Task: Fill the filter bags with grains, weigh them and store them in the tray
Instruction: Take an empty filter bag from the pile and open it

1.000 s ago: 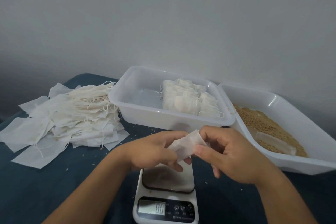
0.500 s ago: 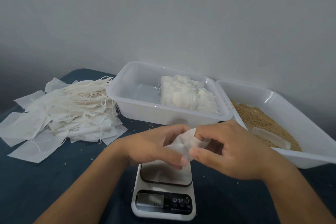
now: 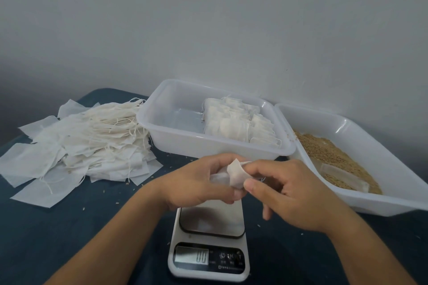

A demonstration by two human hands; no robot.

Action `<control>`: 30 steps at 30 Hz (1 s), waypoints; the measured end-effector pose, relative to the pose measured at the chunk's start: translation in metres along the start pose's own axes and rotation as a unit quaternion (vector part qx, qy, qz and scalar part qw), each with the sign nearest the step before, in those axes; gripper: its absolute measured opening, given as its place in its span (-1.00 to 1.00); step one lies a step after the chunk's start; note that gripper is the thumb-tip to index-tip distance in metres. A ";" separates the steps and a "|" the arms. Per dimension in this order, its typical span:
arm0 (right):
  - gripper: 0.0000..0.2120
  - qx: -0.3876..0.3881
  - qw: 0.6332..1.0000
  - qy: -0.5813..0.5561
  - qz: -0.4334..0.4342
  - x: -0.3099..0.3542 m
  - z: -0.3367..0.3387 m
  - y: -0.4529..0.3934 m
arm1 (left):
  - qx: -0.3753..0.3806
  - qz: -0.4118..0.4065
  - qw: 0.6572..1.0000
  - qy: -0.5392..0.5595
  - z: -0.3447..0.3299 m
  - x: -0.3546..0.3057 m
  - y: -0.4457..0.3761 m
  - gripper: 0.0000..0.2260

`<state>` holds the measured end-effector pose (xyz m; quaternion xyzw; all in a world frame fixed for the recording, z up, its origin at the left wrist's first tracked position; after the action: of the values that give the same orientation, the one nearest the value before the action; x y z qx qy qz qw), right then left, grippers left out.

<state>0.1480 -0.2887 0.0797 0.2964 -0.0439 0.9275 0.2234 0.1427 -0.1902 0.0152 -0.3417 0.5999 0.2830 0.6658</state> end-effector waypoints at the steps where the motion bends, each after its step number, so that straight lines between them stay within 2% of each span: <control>1: -0.84 -0.018 1.000 0.003 -0.005 -0.002 0.002 0.001 | -0.015 -0.008 1.000 -0.009 0.003 -0.002 0.000 -0.59; 4: -0.93 -0.101 0.994 0.029 -0.010 -0.002 0.010 0.005 | -0.056 -0.031 0.997 -0.041 0.009 -0.009 0.002 -0.56; 6: -0.92 -0.163 0.986 0.035 -0.010 -0.002 0.015 0.009 | -0.070 -0.046 0.995 -0.056 0.012 -0.012 0.003 -0.56; 9: -0.96 -0.205 0.979 0.001 0.002 -0.005 0.014 0.010 | -0.080 -0.048 0.993 -0.066 0.014 -0.012 0.004 -0.56; 11: -0.91 -0.215 0.976 -0.031 0.020 -0.006 0.012 0.011 | -0.087 -0.041 0.993 -0.069 0.016 -0.011 0.004 -0.59; 14: -0.82 -0.202 0.976 -0.069 0.048 -0.004 0.010 0.012 | -0.091 -0.039 0.992 -0.073 0.017 -0.010 0.005 -0.65; 17: -0.71 -0.177 0.982 -0.062 0.029 -0.008 0.009 0.011 | -0.089 -0.043 0.993 -0.061 0.017 -0.010 0.004 -0.64; 22: -0.56 -0.145 0.989 0.001 0.004 -0.010 0.009 0.008 | -0.043 -0.020 0.997 -0.060 0.013 -0.004 0.005 -0.49; 27: -0.64 -0.058 0.992 0.106 0.029 0.007 0.001 0.002 | 0.016 0.001 0.996 -0.087 0.006 -0.008 0.007 -0.39; 30: -0.69 -0.018 0.985 0.158 0.062 0.028 -0.007 -0.004 | 0.049 0.007 0.996 -0.081 -0.005 -0.009 0.006 -0.43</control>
<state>0.1261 -0.2726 0.0900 0.1388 -0.0428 0.9738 0.1751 0.1341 -0.1899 0.0234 -0.2807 0.5597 0.2843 0.7260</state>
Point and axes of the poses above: each hand's wrist, its own y-axis away from the middle knuckle, its own z-axis out of the back of the hand, x = y × z, the point moved 10 cm from there along -y, towards the middle knuckle, and after that the axes turned 15 degrees about x, right-handed, at the moved point
